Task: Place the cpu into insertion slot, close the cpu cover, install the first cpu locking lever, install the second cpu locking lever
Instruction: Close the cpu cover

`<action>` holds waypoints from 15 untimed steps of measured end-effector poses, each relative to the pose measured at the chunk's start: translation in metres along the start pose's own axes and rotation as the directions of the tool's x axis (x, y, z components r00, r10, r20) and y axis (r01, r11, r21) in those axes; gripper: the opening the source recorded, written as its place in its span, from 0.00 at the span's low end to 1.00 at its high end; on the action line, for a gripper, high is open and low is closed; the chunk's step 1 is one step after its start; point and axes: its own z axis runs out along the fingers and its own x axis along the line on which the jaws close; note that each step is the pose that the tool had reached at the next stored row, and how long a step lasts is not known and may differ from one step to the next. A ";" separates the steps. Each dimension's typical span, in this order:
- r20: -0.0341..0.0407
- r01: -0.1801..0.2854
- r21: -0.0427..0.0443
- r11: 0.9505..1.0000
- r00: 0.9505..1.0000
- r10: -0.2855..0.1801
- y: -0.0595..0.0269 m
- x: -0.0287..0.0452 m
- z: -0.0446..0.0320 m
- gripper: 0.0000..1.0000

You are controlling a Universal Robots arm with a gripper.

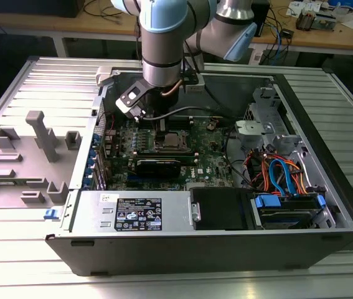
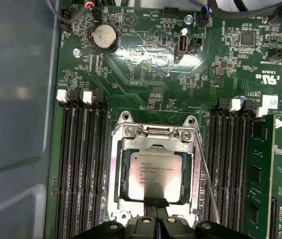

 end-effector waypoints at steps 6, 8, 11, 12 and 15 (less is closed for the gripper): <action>0.002 0.000 0.000 1.000 1.000 0.000 0.0004 -0.0001 -0.0050 0.11; 0.002 0.000 0.000 1.000 1.000 0.000 0.0026 -0.0002 -0.0051 0.11; 0.003 0.000 0.000 1.000 1.000 0.000 0.0137 -0.0010 -0.0049 0.11; 0.003 0.000 0.000 1.000 1.000 0.000 0.0160 -0.0011 -0.0049 0.11; 0.003 0.000 0.000 1.000 1.000 0.000 0.0206 -0.0014 -0.0048 0.11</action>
